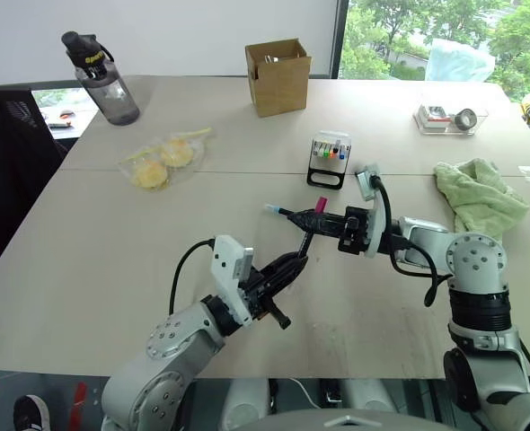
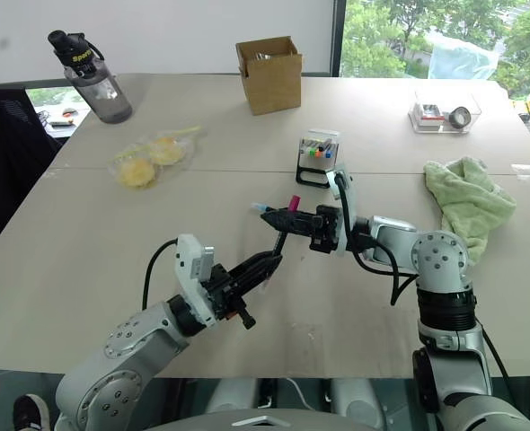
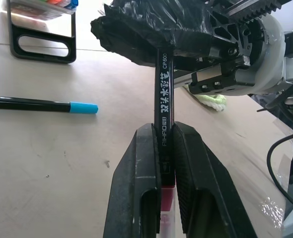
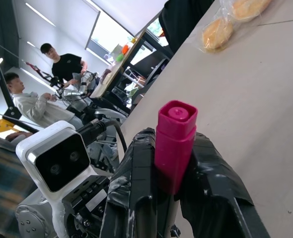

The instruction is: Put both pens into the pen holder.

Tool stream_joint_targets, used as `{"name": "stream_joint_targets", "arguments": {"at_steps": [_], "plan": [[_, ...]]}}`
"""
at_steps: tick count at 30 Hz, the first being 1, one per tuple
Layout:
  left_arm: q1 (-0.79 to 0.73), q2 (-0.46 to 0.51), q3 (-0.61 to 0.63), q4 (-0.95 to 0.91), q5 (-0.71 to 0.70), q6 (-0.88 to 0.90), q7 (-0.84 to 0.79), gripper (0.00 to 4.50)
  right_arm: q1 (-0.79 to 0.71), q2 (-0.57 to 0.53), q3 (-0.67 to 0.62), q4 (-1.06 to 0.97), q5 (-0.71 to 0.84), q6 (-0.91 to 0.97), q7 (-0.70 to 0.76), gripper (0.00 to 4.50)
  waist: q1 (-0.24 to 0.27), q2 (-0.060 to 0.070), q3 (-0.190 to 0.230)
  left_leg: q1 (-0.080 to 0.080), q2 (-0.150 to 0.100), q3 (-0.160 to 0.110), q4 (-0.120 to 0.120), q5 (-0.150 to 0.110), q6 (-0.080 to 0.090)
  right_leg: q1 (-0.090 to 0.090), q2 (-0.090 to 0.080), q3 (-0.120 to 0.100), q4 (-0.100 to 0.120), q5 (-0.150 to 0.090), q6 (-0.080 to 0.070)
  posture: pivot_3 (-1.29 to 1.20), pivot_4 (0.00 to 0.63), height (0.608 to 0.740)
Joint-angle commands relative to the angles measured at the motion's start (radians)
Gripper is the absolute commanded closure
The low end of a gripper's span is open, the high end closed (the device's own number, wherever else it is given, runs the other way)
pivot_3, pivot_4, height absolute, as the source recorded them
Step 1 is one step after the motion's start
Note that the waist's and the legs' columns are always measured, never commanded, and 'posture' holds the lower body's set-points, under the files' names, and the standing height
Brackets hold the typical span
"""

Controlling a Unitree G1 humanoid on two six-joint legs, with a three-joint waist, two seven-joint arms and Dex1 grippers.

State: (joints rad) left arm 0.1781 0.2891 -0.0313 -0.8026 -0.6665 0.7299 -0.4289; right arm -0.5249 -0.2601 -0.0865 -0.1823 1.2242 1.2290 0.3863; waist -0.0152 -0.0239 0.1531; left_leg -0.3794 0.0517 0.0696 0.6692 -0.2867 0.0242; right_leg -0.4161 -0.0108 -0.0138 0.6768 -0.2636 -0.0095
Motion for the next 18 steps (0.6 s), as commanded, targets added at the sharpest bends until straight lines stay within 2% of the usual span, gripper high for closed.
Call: {"name": "stream_joint_targets", "arguments": {"at_steps": [1, 4, 6, 10, 14, 18], "plan": [[0.009, 0.005, 0.027, 0.006, -0.045, -0.001, 0.014, 3.23, -0.021, -0.012, -0.059, -0.066, 0.025, -0.067, 0.026, 4.37, 0.001, 0.0, 0.0, 0.0, 0.0, 0.0, 0.0, 0.0, 0.0, 0.0, 0.0, 0.0, 0.0, 0.0, 0.0, 0.0, 0.15, 0.739], [-0.013, 0.037, 0.019, 0.012, 0.016, 0.002, 0.057, 1.71, -0.05, -0.003, -0.041, -0.118, -0.102, -0.24, 0.083, 4.37, 0.0, 0.0, 0.001, 0.0, 0.0, 0.0, 0.0, 0.0, 0.0, -0.001, 0.0, 0.0, 0.0, 0.0, 0.0, 0.0, 0.15, 0.739], [-0.028, 0.067, 0.03, 0.001, 0.022, -0.001, 0.056, 0.93, -0.075, -0.036, 0.02, -0.143, -0.285, -0.435, 0.175, 4.37, 0.0, 0.001, 0.001, 0.0, 0.0, 0.0, 0.0, 0.0, 0.0, -0.001, 0.0, 0.0, 0.0, 0.0, 0.001, 0.0, 0.15, 0.739], [-0.082, 0.126, 0.069, -0.023, 0.028, 0.01, 0.078, 0.93, -0.115, -0.083, 0.132, -0.104, -0.608, -0.818, 0.313, 4.37, 0.001, 0.0, 0.001, -0.001, 0.0, 0.0, -0.001, 0.0, 0.0, -0.003, 0.001, 0.0, -0.001, 0.0, 0.001, 0.0, 0.15, 0.739], [-0.205, 0.161, 0.111, -0.02, 0.042, 0.057, 0.149, 0.93, -0.172, -0.068, 0.207, 0.118, -0.987, -1.325, 0.265, 4.37, 0.001, -0.001, 0.003, -0.002, 0.0, 0.001, 0.0, 0.0, 0.0, -0.004, 0.0, 0.0, 0.0, 0.0, 0.0, 0.0, 0.15, 0.739], [-0.311, 0.16, 0.096, -0.01, 0.057, 0.106, 0.211, 0.93, -0.222, -0.045, 0.245, 0.357, -1.176, -1.672, 0.212, 4.37, 0.001, -0.001, 0.003, -0.001, 0.0, 0.002, 0.0, 0.002, -0.004, -0.004, 0.0, 0.001, 0.0, 0.0, 0.0, 0.0, 0.15, 0.739]]}}
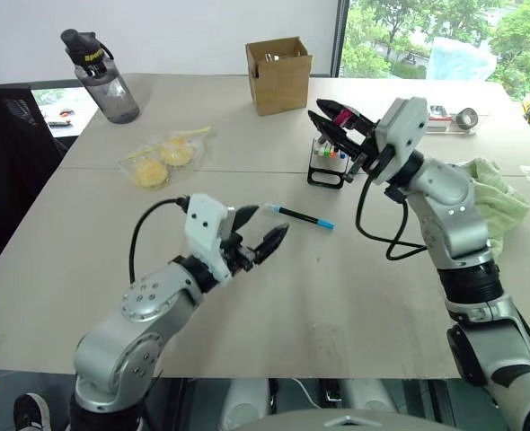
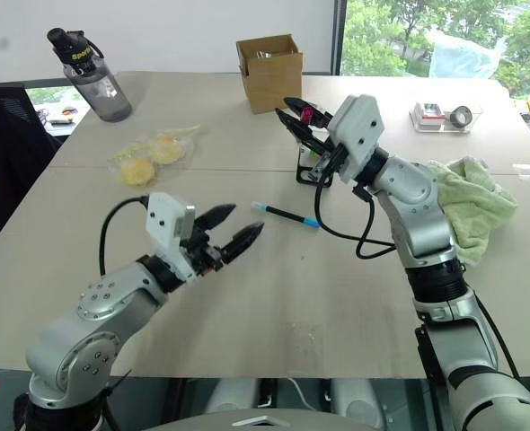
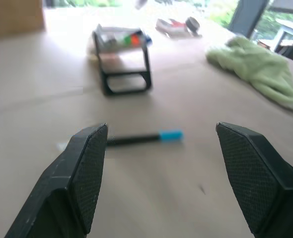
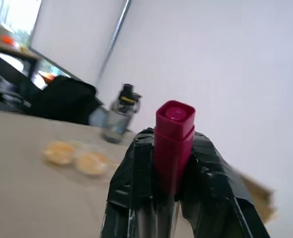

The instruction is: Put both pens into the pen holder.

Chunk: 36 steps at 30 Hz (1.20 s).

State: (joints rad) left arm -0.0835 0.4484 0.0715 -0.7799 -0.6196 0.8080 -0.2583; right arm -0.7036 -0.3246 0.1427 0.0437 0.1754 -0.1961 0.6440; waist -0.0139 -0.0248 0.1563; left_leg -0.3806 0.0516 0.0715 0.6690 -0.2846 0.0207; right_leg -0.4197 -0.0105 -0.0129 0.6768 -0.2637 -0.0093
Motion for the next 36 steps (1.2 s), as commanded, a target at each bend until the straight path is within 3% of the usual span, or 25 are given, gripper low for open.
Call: {"name": "stream_joint_targets", "arguments": {"at_steps": [1, 10, 24, 33, 36], "plan": [[-0.069, -0.001, -0.012, -0.034, 0.015, 0.037, 0.052, 0.93, -0.062, 0.024, 0.019, 0.189, -0.166, -0.311, -0.067, 4.37, -0.001, -0.001, 0.001, 0.0, 0.0, 0.0, 0.0, 0.001, -0.001, 0.0, 0.0, 0.0, 0.0, 0.0, 0.0, 0.0, 0.15, 0.739], [-0.167, -0.014, -0.018, -0.047, 0.025, 0.138, 0.148, 0.93, -0.163, 0.046, 0.046, 0.562, -0.306, -0.625, -0.135, 4.37, -0.001, -0.001, 0.001, 0.0, 0.001, 0.001, 0.0, 0.001, -0.002, -0.001, -0.001, 0.001, 0.001, 0.0, -0.001, 0.0, 0.15, 0.739], [-0.173, -0.019, -0.022, -0.062, 0.026, 0.155, 0.146, 0.93, -0.24, 0.056, 0.045, 0.78, -0.395, -0.701, -0.226, 4.37, -0.001, -0.001, 0.001, 0.0, 0.0, 0.001, 0.0, 0.002, -0.003, -0.001, -0.002, 0.001, 0.002, 0.0, -0.001, 0.0, 0.15, 0.739], [-0.175, -0.021, -0.024, -0.061, 0.028, 0.152, 0.144, 0.87, -0.276, 0.078, 0.019, 0.848, -0.378, -0.648, -0.256, 0.08, -0.002, -0.001, 0.001, 0.0, 0.0, 0.001, 0.0, 0.002, -0.003, -0.001, -0.002, 0.001, 0.002, 0.001, -0.001, 0.0, 0.15, 0.739], [-0.173, -0.023, -0.024, -0.063, 0.029, 0.154, 0.144, 0.87, -0.283, 0.076, 0.015, 0.857, -0.376, -0.653, -0.269, 0.08, -0.002, -0.001, 0.001, 0.0, 0.0, 0.001, 0.0, 0.002, -0.003, -0.001, -0.002, 0.001, 0.002, 0.001, -0.001, 0.0, 0.15, 0.739]]}}
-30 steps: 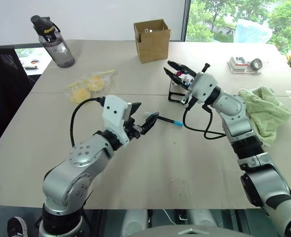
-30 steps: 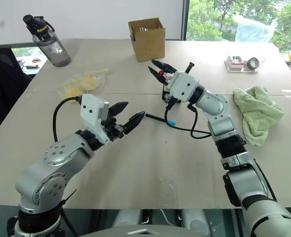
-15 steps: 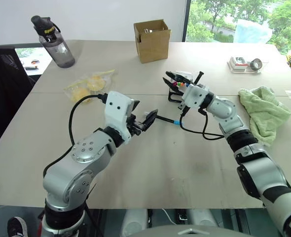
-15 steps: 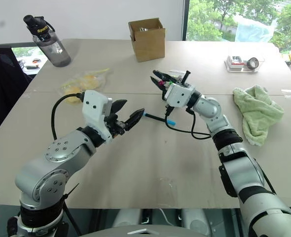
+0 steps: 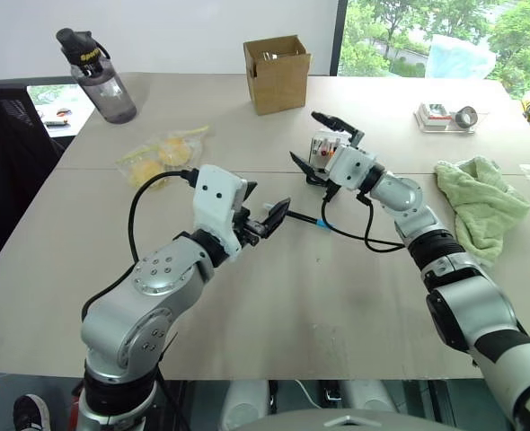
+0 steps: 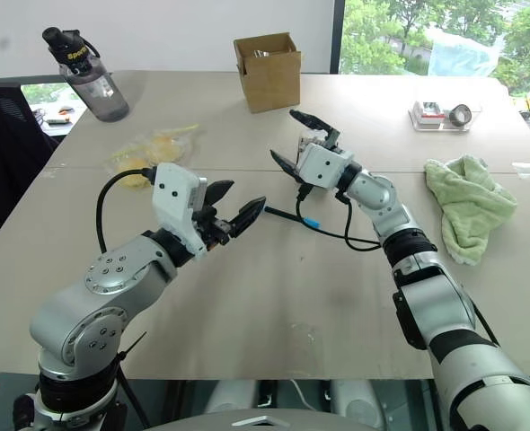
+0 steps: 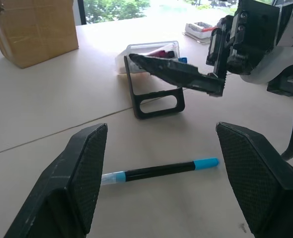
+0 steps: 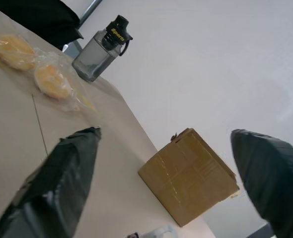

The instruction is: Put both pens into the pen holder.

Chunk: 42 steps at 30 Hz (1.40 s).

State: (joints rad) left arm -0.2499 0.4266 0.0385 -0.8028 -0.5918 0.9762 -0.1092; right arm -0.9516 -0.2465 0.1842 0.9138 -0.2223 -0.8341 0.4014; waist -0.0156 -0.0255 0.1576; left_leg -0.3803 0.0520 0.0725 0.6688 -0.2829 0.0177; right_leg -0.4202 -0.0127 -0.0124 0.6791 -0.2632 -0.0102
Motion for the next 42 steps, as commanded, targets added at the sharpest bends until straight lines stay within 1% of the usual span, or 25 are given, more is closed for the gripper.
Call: {"name": "stream_joint_targets", "arguments": {"at_steps": [1, 4, 7, 9, 12, 14, 16, 17, 18, 20, 22, 23, 25, 27, 28, 31, 33, 37, 38, 40, 42], "plan": [[-0.004, -0.002, 0.009, -0.042, 0.0, -0.014, -0.005, 0.87, -0.034, -0.001, -0.032, -0.019, 0.036, -0.016, -0.021, 0.08, 0.0, 0.0, 0.0, 0.0, 0.0, 0.0, 0.0, 0.0, 0.0, 0.0, 0.0, 0.0, 0.0, 0.0, 0.0, 0.0, 0.15, 0.739], [0.018, 0.002, 0.018, -0.047, 0.0, -0.023, -0.013, 0.87, -0.015, 0.016, -0.057, -0.076, 0.141, 0.017, 0.054, 0.08, -0.001, 0.0, 0.0, 0.0, 0.0, 0.0, 0.0, 0.0, 0.0, 0.0, 0.0, 0.0, 0.0, 0.0, 0.0, 0.0, 0.15, 0.739], [0.067, 0.006, 0.035, -0.052, -0.009, -0.04, -0.035, 0.87, 0.018, 0.037, -0.07, -0.172, 0.275, 0.136, 0.18, 0.08, -0.003, 0.0, 0.0, 0.0, 0.0, 0.0, 0.0, 0.0, 0.0, 0.0, 0.0, 0.0, 0.0, 0.0, 0.0, 0.0, 0.15, 0.739], [0.135, 0.023, 0.046, -0.059, -0.016, -0.063, -0.078, 0.87, 0.065, 0.039, -0.057, -0.29, 0.368, 0.296, 0.29, 0.08, -0.002, 0.0, 0.0, 0.0, 0.001, 0.0, 0.0, 0.0, 0.0, 0.0, 0.0, 0.0, 0.0, 0.0, 0.0, 0.0, 0.15, 0.739], [0.283, 0.045, 0.097, -0.052, -0.031, -0.113, -0.155, 0.87, 0.195, -0.017, 0.006, -0.527, 0.496, 0.652, 0.475, 0.08, 0.0, 0.001, 0.0, 0.0, 0.001, 0.0, -0.001, 0.0, 0.0, 0.0, -0.001, -0.001, 0.0, 0.0, 0.0, 0.0, 0.15, 0.739], [0.376, 0.093, 0.106, -0.048, -0.014, -0.151, -0.225, 0.87, 0.27, -0.068, 0.04, -0.617, 0.512, 0.824, 0.534, 0.08, 0.004, 0.001, 0.0, -0.001, 0.001, 0.0, -0.001, 0.0, 0.0, 0.0, -0.003, -0.003, -0.001, 0.0, 0.0, 0.0, 0.15, 0.739], [0.423, 0.111, 0.113, -0.038, -0.007, -0.177, -0.254, 0.87, 0.307, -0.106, 0.063, -0.667, 0.486, 0.898, 0.554, 0.08, 0.005, 0.002, 0.001, -0.001, 0.001, 0.0, -0.001, -0.001, 0.001, 0.0, -0.005, -0.004, -0.001, 0.0, 0.0, 0.0, 0.15, 0.739], [0.441, 0.111, 0.12, -0.032, -0.007, -0.19, -0.263, 0.87, 0.32, -0.124, 0.075, -0.681, 0.469, 0.947, 0.557, 0.08, 0.004, 0.002, 0.001, -0.001, 0.0, 0.0, -0.001, -0.001, 0.001, 0.0, -0.005, -0.005, -0.001, 0.0, -0.001, 0.0, 0.15, 0.739], [0.455, 0.111, 0.125, -0.028, -0.006, -0.2, -0.271, 0.87, 0.329, -0.136, 0.083, -0.691, 0.458, 0.984, 0.558, 0.08, 0.003, 0.002, 0.001, -0.001, 0.0, 0.0, -0.001, -0.003, 0.005, 0.0, -0.006, -0.005, -0.001, 0.0, -0.001, 0.0, 0.15, 0.739], [0.472, 0.103, 0.133, -0.027, -0.015, -0.214, -0.28, 0.87, 0.335, -0.155, 0.088, -0.704, 0.442, 1.097, 0.534, 0.08, 0.001, 0.002, 0.001, 0.0, 0.0, 0.0, 0.0, -0.003, 0.005, 0.0, -0.006, -0.005, 0.0, 0.001, -0.002, 0.0, 0.15, 0.739], [0.483, 0.099, 0.13, -0.028, -0.014, -0.224, -0.284, 0.87, 0.337, -0.176, 0.092, -0.729, 0.441, 1.197, 0.542, 0.08, 0.001, 0.002, 0.001, 0.001, 0.0, 0.0, 0.0, -0.003, 0.005, 0.001, -0.005, -0.005, 0.0, 0.001, -0.003, 0.0, 0.15, 0.739], [0.487, 0.099, 0.127, -0.027, -0.009, -0.228, -0.285, 0.87, 0.339, -0.188, 0.098, -0.738, 0.433, 1.229, 0.548, 0.3, 0.002, 0.002, 0.001, 0.001, 0.0, 0.0, 0.0, -0.003, 0.005, 0.001, -0.005, -0.005, 0.0, 0.001, -0.003, 0.0, 0.15, 0.739], [0.488, 0.096, 0.125, -0.024, -0.006, -0.235, -0.285, 0.87, 0.338, -0.201, 0.109, -0.735, 0.401, 1.272, 0.532, 0.89, 0.003, 0.002, 0.001, 0.0, 0.0, 0.0, 0.0, -0.003, 0.006, 0.0, -0.004, -0.005, 0.0, 0.001, -0.003, 0.0, 0.15, 0.739], [0.485, 0.093, 0.124, -0.021, -0.006, -0.238, -0.284, 0.87, 0.337, -0.213, 0.123, -0.728, 0.373, 1.301, 0.527, 1.96, 0.002, 0.002, 0.001, 0.0, 0.0, 0.0, 0.0, -0.003, 0.006, 0.0, -0.004, -0.005, -0.001, 0.001, -0.003, 0.0, 0.15, 0.739], [0.483, 0.093, 0.124, -0.021, -0.007, -0.239, -0.283, 0.87, 0.338, -0.215, 0.128, -0.726, 0.361, 1.306, 0.525, 2.22, 0.002, 0.002, 0.001, -0.001, 0.0, 0.0, 0.0, -0.003, 0.006, 0.0, -0.004, -0.005, -0.001, 0.001, -0.003, 0.0, 0.15, 0.739], [0.481, 0.09, 0.126, -0.02, -0.011, -0.242, -0.283, 0.87, 0.341, -0.208, 0.122, -0.728, 0.351, 1.3, 0.524, 3.75, 0.003, 0.002, 0.001, -0.001, 0.0, 0.0, 0.0, -0.003, 0.006, 0.0, -0.003, -0.005, -0.001, 0.001, -0.002, 0.0, 0.15, 0.739], [0.481, 0.089, 0.126, -0.02, -0.013, -0.242, -0.282, 0.87, 0.342, -0.199, 0.111, -0.732, 0.357, 1.293, 0.525, 4.49, 0.002, 0.002, 0.001, -0.001, -0.001, 0.0, 0.0, -0.003, 0.006, 0.0, -0.003, -0.005, -0.001, 0.001, -0.002, 0.0, 0.15, 0.739], [0.474, 0.051, 0.142, -0.017, -0.044, -0.237, -0.262, 0.87, 0.353, -0.18, 0.076, -0.753, 0.397, 1.25, 0.546, 4.49, 0.002, 0.002, 0.001, 0.0, -0.001, 0.0, 0.0, -0.003, 0.006, 0.0, -0.003, -0.005, -0.001, 0.001, -0.002, 0.0, 0.15, 0.739], [0.459, -0.006, 0.164, -0.013, -0.114, -0.228, -0.224, 0.87, 0.365, -0.17, 0.06, -0.77, 0.427, 1.21, 0.572, 4.49, 0.002, 0.002, 0.001, 0.0, -0.001, 0.0, 0.0, -0.003, 0.006, 0.0, -0.003, -0.005, -0.001, 0.001, -0.002, 0.0, 0.15, 0.739], [0.431, -0.138, 0.213, 0.002, -0.321, -0.236, -0.118, 0.87, 0.393, -0.142, 0.027, -0.807, 0.497, 1.151, 0.622, 4.49, 0.004, 0.002, 0.001, -0.001, 0.0, 0.0, 0.0, -0.003, 0.006, 0.0, -0.003, -0.005, -0.001, 0.001, -0.002, 0.0, 0.15, 0.739], [0.413, -0.215, 0.239, 0.011, -0.45, -0.244, -0.046, 0.87, 0.415, -0.119, 0.004, -0.84, 0.548, 1.127, 0.651, 4.49, 0.004, 0.0, 0.002, -0.002, 0.0, -0.001, 0.0, -0.003, 0.006, 0.0, -0.003, -0.005, -0.002, 0.001, -0.001, 0.0, 0.15, 0.739]]}}
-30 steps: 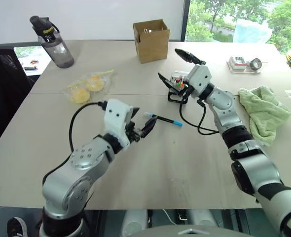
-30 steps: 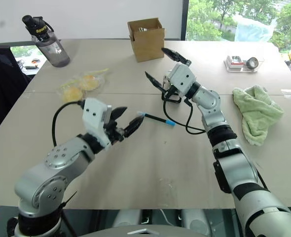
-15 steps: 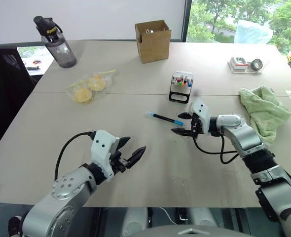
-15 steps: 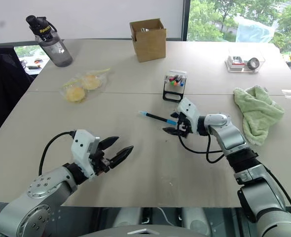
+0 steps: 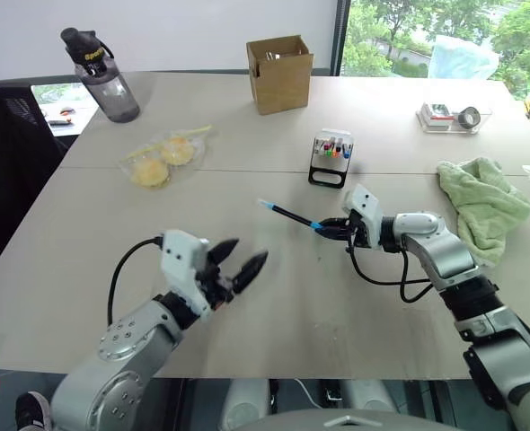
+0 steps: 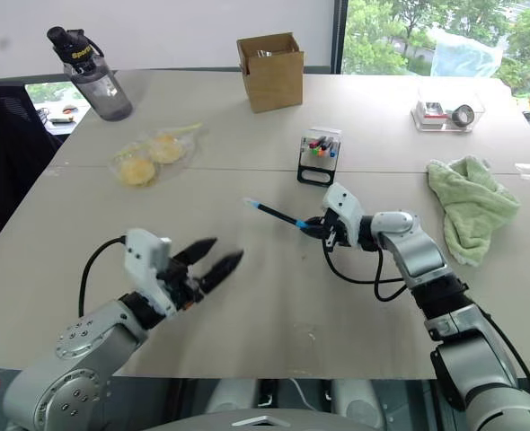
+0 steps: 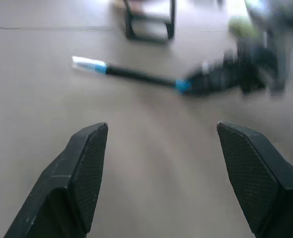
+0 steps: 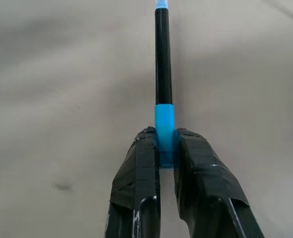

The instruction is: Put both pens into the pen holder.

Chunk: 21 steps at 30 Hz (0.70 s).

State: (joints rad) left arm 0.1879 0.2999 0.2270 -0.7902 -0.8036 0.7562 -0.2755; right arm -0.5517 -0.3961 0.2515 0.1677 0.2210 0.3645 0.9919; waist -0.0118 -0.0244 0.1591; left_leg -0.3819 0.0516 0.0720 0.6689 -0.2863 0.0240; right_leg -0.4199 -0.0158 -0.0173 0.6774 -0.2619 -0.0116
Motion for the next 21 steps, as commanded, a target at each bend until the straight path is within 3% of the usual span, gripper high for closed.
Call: {"name": "stream_joint_targets", "arguments": {"at_steps": [1, 8, 16, 17, 19, 21], "plan": [[-0.031, -0.122, 0.057, 0.002, -0.299, -0.037, 0.163, 0.87, 0.026, 0.037, -0.07, -0.123, 0.13, -0.046, 0.065, 4.49, 0.0, -0.001, 0.0, 0.0, 0.0, 0.0, 0.0, 0.0, 0.0, 0.0, 0.0, 0.0, 0.0, 0.0, 0.0, 0.0, 0.15, 0.739], [-0.052, -0.2, 0.051, 0.046, -0.529, -0.117, 0.304, 0.87, 0.065, 0.061, -0.078, -0.243, 0.249, 0.03, 0.096, 4.49, -0.001, -0.001, 0.0, 0.002, 0.0, 0.0, 0.0, 0.0, 0.0, 0.001, 0.001, 0.0, 0.001, 0.0, 0.0, 0.0, 0.15, 0.739], [-0.106, -0.137, 0.008, 0.049, -0.583, -0.158, 0.328, 0.87, 0.07, 0.045, -0.068, -0.273, 0.277, 0.047, 0.134, 4.49, 0.0, -0.001, 0.0, 0.002, -0.001, -0.001, 0.001, 0.0, 0.0, 0.004, 0.002, 0.0, 0.0, 0.0, 0.0, 0.0, 0.15, 0.739], [-0.111, -0.133, 0.003, 0.047, -0.587, -0.165, 0.331, 1.29, 0.072, 0.041, -0.065, -0.274, 0.274, 0.046, 0.136, 4.5, 0.0, -0.001, 0.0, 0.002, -0.001, -0.001, 0.001, 0.0, 0.0, 0.004, 0.002, 0.0, 0.0, 0.0, 0.0, 0.0, 0.15, 0.739], [-0.123, -0.121, -0.002, 0.047, -0.58, -0.178, 0.336, 1.56, 0.076, 0.038, -0.062, -0.273, 0.271, 0.043, 0.139, 4.5, 0.0, -0.001, 0.0, 0.002, -0.001, -0.001, 0.001, 0.0, -0.001, 0.004, 0.002, 0.0, 0.0, 0.0, 0.0, 0.0, 0.15, 0.739], [-0.133, -0.109, -0.006, 0.048, -0.577, -0.191, 0.333, 2.49, 0.079, 0.036, -0.061, -0.275, 0.272, 0.044, 0.142, 4.5, 0.0, -0.001, 0.0, 0.002, -0.001, -0.002, 0.001, 0.0, -0.001, 0.004, 0.002, 0.0, 0.0, 0.0, 0.0, 0.0, 0.15, 0.739]]}}
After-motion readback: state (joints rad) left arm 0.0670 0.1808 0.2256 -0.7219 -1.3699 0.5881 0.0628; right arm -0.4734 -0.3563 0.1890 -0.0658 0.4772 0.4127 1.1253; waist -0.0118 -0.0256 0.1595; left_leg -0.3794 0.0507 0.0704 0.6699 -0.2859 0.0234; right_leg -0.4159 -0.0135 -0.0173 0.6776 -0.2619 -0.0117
